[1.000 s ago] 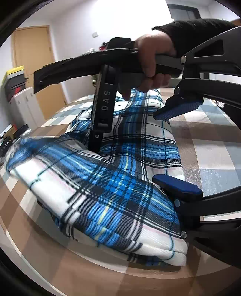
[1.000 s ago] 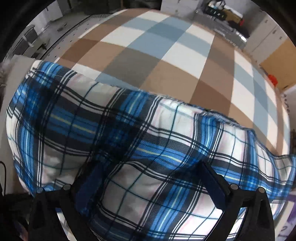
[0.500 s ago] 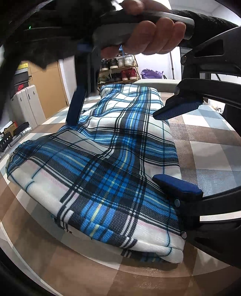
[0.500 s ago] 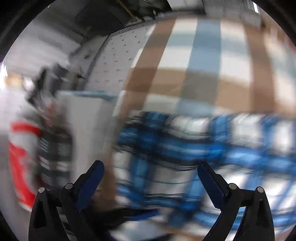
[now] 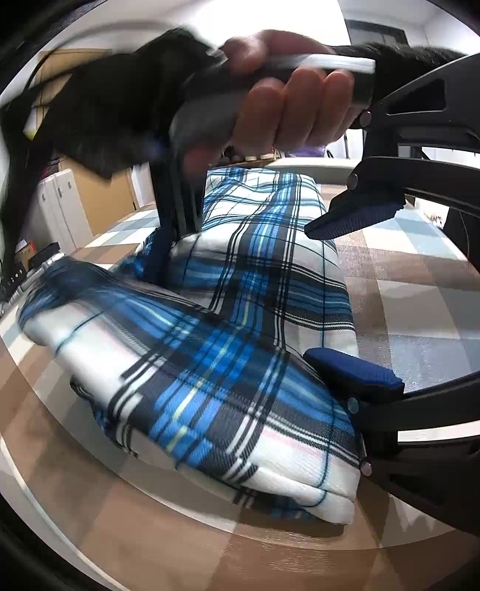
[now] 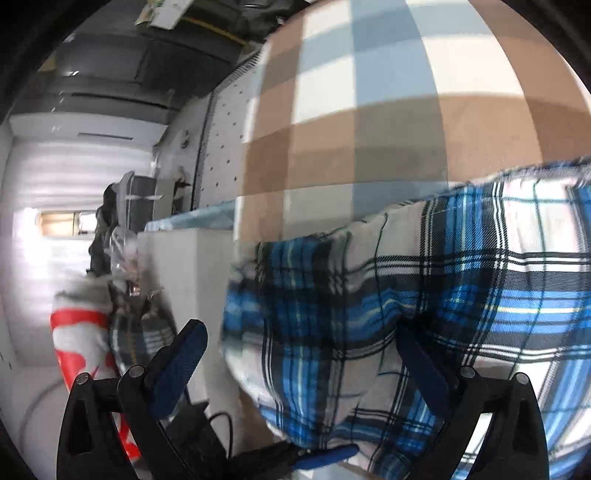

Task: Fold large clothes
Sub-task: 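Lift both open grippers off the folded shirt, then grasp the plaid shirt edge with the right gripper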

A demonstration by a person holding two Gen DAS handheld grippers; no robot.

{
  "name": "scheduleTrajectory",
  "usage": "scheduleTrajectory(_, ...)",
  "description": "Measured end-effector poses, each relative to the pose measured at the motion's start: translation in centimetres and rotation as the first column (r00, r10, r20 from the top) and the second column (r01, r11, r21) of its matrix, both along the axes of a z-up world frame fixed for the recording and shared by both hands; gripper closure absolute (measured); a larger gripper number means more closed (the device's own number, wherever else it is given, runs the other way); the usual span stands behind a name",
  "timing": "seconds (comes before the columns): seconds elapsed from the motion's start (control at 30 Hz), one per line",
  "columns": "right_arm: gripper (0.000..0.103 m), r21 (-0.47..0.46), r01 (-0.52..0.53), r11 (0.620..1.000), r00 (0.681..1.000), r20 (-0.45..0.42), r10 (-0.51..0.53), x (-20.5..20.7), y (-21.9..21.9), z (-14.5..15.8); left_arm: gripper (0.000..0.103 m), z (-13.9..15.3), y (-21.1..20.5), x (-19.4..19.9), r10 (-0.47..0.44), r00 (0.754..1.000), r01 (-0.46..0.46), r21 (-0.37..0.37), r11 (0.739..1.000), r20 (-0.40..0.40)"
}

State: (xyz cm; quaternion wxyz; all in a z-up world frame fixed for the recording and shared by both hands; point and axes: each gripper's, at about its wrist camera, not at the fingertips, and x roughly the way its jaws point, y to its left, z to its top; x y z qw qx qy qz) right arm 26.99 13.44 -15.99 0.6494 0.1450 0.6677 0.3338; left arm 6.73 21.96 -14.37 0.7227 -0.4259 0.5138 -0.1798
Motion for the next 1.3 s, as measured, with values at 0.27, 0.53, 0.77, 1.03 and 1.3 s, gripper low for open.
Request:
scheduleTrajectory(0.27, 0.000, 0.314, -0.075, 0.946, 0.996, -0.018, 0.085, -2.5, 0.3, 3.7, 0.047, 0.1, 0.2, -0.3, 0.023, 0.999, -0.023, 0.005, 1.000, -0.027)
scheduleTrajectory(0.53, 0.010, 0.239, -0.009, 0.971, 0.987, -0.154, 0.047, -0.5, 1.1, -3.1, 0.055, -0.1, 0.1, -0.3, 0.008, 1.000, -0.008, 0.012, 1.000, -0.028)
scheduleTrajectory(0.77, 0.000, 0.228, -0.072, 0.971, 0.991, 0.130, 0.043, -2.0, -7.1, 5.6, 0.055, 1.0, -0.6, -0.5, -0.002, 1.000, 0.005, 0.098, 0.995, -0.024)
scheduleTrajectory(1.03, 0.000, -0.321, 0.165, 0.933, 0.885, 0.465, 0.004, -3.9, -23.4, 8.3, 0.054, 6.7, -3.4, -1.5, -0.072, 0.983, 0.014, 0.320, 0.947, 0.171)
scheduleTrajectory(1.3, 0.000, -0.587, 0.382, 0.714, 0.829, 0.559, 0.016, -1.7, -32.0, 2.6, 0.031, 8.6, -4.7, -0.3, -0.061, 0.940, -0.103, 0.450, 0.887, 0.337)
